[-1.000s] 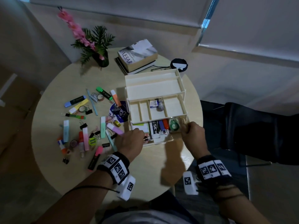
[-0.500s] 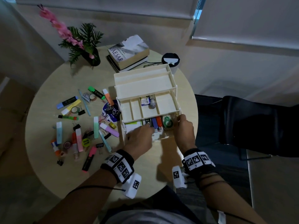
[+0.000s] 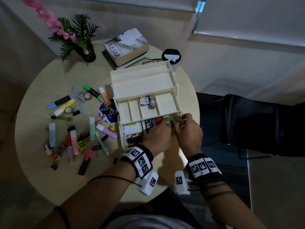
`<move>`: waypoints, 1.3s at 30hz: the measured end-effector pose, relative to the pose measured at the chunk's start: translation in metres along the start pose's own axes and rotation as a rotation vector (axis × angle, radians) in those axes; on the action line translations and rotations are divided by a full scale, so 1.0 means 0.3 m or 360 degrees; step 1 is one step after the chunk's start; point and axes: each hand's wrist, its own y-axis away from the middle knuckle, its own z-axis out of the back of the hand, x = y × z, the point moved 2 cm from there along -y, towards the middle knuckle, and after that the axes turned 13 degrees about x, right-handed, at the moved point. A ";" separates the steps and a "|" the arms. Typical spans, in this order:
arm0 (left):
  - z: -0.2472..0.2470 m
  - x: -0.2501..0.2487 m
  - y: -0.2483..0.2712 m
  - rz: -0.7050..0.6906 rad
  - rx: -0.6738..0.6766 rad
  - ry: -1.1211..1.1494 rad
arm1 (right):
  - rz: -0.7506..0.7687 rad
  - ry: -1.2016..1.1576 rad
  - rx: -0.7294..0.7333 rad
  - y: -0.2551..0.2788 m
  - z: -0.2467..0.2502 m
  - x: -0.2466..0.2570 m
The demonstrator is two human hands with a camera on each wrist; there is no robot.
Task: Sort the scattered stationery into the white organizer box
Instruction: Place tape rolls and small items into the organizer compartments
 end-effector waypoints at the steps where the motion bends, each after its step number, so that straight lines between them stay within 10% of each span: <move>1: 0.008 -0.003 0.003 -0.0009 -0.0060 0.0038 | -0.0008 -0.0042 -0.0036 0.002 0.015 -0.006; 6: 0.040 0.009 0.003 0.0080 -0.0224 0.0303 | -0.0083 -0.0601 -0.0143 0.009 0.112 -0.053; 15: 0.068 0.030 0.011 -0.0268 0.0188 0.1131 | 0.0078 -0.0985 0.0113 -0.044 0.159 -0.105; 22: 0.023 -0.005 0.031 0.0145 0.0151 0.1579 | -0.0153 -0.1340 0.0400 0.039 0.076 -0.056; 28: 0.017 -0.012 0.026 0.0183 -0.0110 0.0692 | -0.0383 -0.1401 0.0675 0.006 0.023 -0.054; 33: -0.004 0.014 0.000 0.0045 -0.0029 -0.0176 | -0.0458 -0.1170 0.0254 -0.058 -0.043 -0.066; 39: -0.006 0.010 -0.028 0.0006 0.0193 -0.0185 | -0.0442 -0.0886 0.0017 -0.069 -0.084 -0.003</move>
